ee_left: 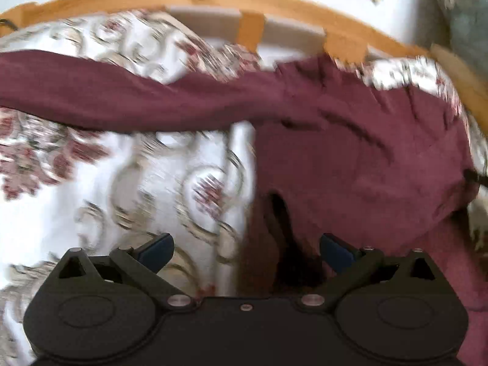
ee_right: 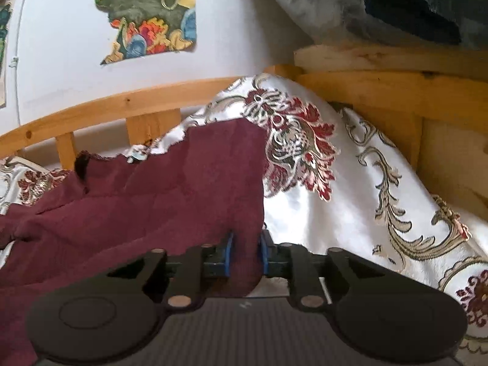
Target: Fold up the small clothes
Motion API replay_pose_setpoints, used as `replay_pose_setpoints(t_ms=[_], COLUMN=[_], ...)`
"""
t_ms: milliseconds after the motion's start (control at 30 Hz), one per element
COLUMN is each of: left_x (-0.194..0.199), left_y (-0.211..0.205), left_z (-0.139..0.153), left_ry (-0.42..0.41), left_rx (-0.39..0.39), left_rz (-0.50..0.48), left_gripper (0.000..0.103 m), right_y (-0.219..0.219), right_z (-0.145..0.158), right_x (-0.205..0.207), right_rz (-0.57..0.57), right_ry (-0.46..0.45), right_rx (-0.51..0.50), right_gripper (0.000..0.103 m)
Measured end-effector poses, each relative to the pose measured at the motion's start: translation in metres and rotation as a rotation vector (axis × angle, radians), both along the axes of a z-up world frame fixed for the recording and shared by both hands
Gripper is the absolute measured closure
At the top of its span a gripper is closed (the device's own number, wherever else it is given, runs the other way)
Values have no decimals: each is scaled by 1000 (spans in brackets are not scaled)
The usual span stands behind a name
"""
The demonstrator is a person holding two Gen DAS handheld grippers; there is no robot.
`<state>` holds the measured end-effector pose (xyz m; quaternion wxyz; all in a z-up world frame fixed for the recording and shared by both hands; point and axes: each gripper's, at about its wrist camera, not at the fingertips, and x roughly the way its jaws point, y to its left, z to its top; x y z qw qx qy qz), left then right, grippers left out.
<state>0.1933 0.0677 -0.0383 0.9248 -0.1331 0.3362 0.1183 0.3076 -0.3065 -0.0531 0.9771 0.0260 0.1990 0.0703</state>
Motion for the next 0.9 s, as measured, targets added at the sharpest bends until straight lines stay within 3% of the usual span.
replay_pose_setpoints(t_ms=[33,100,200,300,400,500,633,767,833,900], left_x=[-7,-27,-55,-75,-89,-87,-76,-48,-42,-41], left_y=[6,27,65,108,154,187,206,223,234,241], left_z=[6,20,40,58,71,82,97,102,99,95], left_ry=[-20,-72,-128,-137,-170,-214,-306,-228,-188,-178], left_rx=[8,42,150,242,235,183,184,220,188,157], left_rz=[24,106,274,419,534,582,548,495,502,524], left_gripper=[1,1,1,1,1,7,14,18,24,36], right_y=[1,3,10,18,26,34,44,48,48,48], right_z=[2,6,13,16,19,19,16,10,7,5], right_x=[-2,-7,-15,-24,-32,-40,-50,-60,-62,-62], right_rz=[2,11,28,53,76,99,147,188,195,196], right_ry=[-4,-18,-45,-69,-89,-96,-96,-94,-81,-70], right_rx=[0,1,3,15,23,27,-1,-28,-25,-15], right_gripper=[69,48,33,22,17,15,15,14,14,14])
